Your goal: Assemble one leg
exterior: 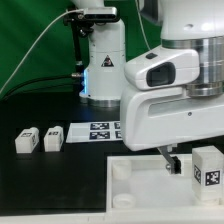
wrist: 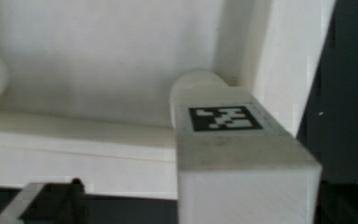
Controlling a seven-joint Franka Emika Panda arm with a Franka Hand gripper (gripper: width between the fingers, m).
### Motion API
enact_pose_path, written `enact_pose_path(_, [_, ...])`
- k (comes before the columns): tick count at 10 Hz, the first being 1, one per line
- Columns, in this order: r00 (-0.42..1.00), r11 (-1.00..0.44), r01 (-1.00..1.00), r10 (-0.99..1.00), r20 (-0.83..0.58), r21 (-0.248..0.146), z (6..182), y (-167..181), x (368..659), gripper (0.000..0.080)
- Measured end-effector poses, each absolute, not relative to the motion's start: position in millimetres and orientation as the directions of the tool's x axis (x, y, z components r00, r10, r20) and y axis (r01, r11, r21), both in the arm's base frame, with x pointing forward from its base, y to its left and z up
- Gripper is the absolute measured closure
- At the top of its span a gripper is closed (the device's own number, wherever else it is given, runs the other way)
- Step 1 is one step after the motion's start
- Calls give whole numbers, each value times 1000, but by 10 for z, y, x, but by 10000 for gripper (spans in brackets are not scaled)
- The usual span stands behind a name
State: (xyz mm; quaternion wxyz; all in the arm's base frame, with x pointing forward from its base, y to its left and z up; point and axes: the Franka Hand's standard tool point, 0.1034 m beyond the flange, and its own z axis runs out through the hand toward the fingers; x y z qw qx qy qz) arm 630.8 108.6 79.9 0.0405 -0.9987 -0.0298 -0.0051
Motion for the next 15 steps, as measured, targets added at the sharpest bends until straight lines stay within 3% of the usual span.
enact_pose_path(1, [998,-995,65,64,13,-80,798,1081,6309,249])
enact_pose_path(2, [1000,-996,-21,-21,6,-84,796,1085,6308,249])
enact_pose_path(3, [990,-986,-144,-144,-5,-85,796,1095,6306,433])
enact_pose_path(4, [974,-970,-226,-226,-12,-85,794,1097,6305,508])
enact_pose_path(5, [961,-957,-277,-276,-17,-84,791,1097,6304,508])
enact_pose_path(8, [700,-698,-714,-710,-71,-59,777,1083,6311,508])
enact_pose_path(10, [376,-372,-927,-920,-113,-55,769,1064,6290,508])
enact_pose_path(13, [-6,8,-1000,-992,-129,-13,762,1123,6263,508])
enact_pose_path(15, [-128,129,-992,-982,-141,3,761,1114,6264,508])
